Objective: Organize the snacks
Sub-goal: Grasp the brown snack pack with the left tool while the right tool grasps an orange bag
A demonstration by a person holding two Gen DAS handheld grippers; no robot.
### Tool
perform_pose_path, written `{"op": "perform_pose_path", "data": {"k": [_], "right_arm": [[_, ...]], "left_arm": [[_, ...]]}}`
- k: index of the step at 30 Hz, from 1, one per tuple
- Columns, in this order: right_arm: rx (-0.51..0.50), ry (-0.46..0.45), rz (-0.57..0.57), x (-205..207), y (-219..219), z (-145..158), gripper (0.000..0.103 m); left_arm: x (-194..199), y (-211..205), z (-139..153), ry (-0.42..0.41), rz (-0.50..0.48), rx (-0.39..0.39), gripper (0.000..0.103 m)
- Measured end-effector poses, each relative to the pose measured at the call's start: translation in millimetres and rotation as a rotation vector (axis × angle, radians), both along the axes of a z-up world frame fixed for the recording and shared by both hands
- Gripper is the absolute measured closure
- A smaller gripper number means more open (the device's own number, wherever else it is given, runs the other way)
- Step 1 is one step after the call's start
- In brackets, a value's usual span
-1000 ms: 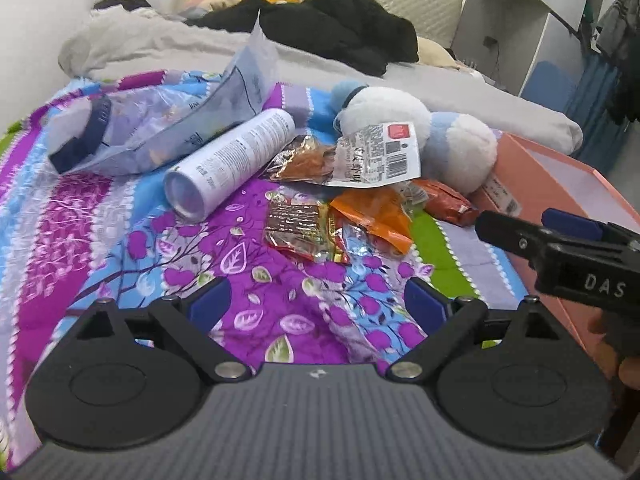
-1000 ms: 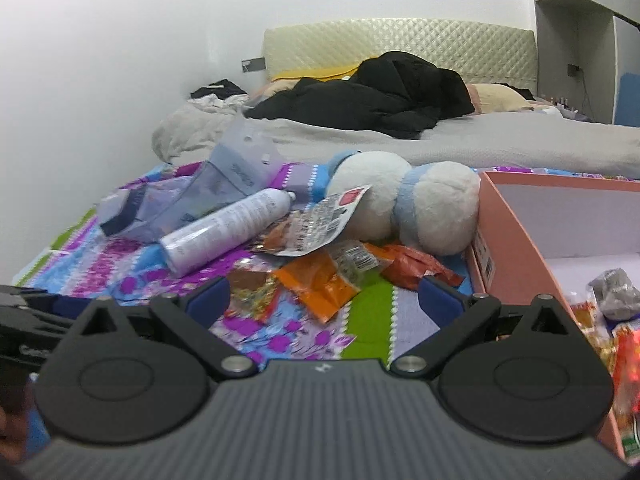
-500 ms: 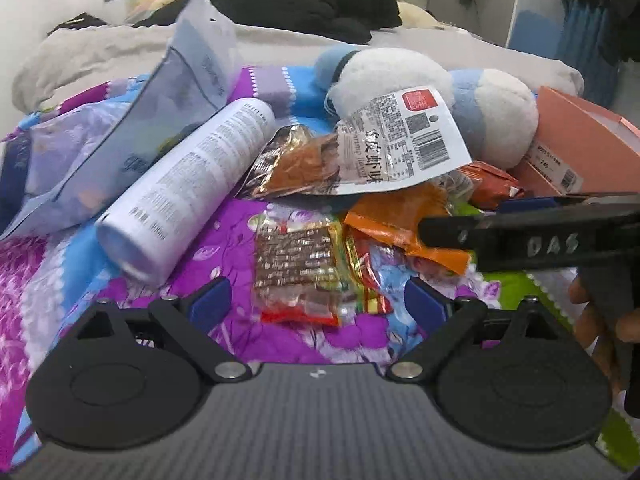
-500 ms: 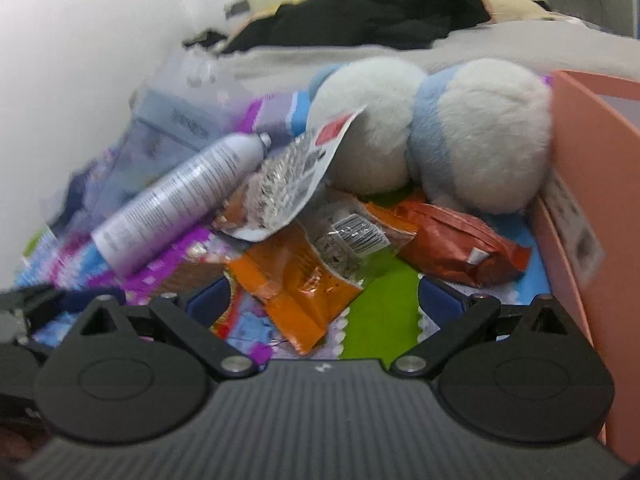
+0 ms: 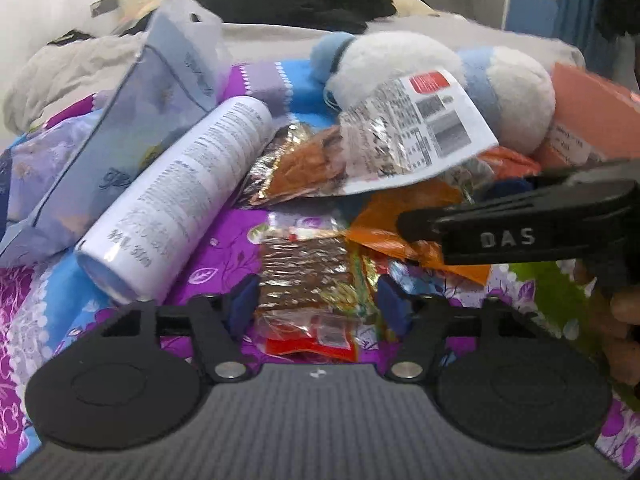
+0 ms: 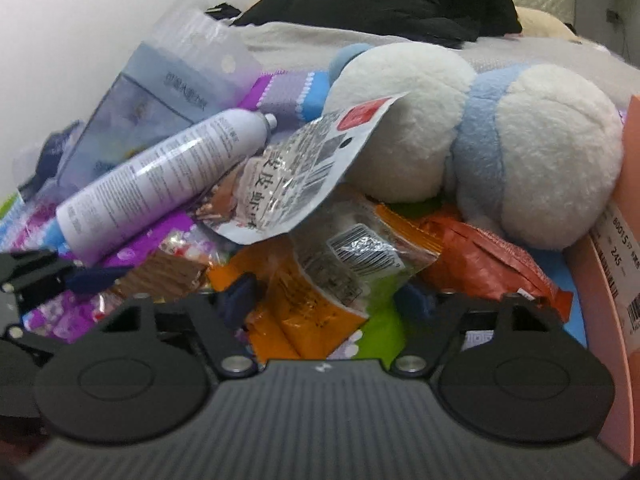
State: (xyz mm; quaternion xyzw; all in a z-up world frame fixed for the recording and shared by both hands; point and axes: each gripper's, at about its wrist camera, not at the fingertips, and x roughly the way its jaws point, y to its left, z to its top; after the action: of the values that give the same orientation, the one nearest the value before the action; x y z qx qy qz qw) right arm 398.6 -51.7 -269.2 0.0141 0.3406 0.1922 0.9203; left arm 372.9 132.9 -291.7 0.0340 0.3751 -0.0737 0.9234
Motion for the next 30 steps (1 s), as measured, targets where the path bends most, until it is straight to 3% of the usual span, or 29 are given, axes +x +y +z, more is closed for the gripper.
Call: {"op": "perform_pose_path", "data": {"k": [3, 19, 21, 25, 30], "right_arm": [[0.010, 0.014, -0.006, -3, -5, 5, 0.037], [0.010, 0.034, -0.029, -81, -44, 31, 0.040], [-0.002, 0.029, -0.032, -93, -46, 35, 0.040], [-0.010, 0.013, -0.030, -115, -53, 45, 0.040], [-0.019, 0.026, -0.021, -141, -58, 47, 0.041]], "left_arm": [[-3, 9, 5, 0.015, 0.022, -0.063, 0.046], [-80, -6, 34, 0.016, 0.082, -0.142, 0.049], [-90, -3, 38, 0.024, 0.123, -0.162, 0.073], [-107, 8, 46, 0.039, 0.180, -0.267, 0.074], [-122, 7, 49, 0.061, 0.187, -0.261, 0.077]]}}
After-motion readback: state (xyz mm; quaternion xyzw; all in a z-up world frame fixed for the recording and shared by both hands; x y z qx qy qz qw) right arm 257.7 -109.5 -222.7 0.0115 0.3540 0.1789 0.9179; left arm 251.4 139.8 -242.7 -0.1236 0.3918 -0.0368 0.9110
